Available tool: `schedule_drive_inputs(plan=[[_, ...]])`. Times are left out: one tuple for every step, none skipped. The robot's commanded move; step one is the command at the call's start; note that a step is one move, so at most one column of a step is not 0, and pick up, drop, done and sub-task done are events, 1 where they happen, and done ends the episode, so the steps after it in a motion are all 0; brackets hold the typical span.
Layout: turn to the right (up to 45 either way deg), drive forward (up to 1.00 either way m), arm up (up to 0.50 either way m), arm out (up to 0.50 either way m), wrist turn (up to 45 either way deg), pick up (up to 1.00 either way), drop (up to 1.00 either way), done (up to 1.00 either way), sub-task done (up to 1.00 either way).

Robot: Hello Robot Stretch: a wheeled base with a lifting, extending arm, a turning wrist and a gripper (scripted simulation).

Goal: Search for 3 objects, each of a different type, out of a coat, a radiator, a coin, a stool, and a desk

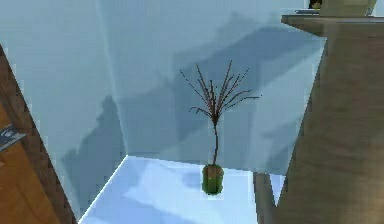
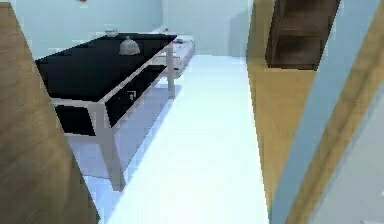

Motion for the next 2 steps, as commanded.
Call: schedule_drive_inputs(plan=[[33.0, 0.00, 0.00, 0.00, 0.0, 0.00, 0.00, 0.00, 0.00], [0.0, 0.00, 0.00, 0.00, 0.0, 0.00, 0.00, 0.00, 1.00]])
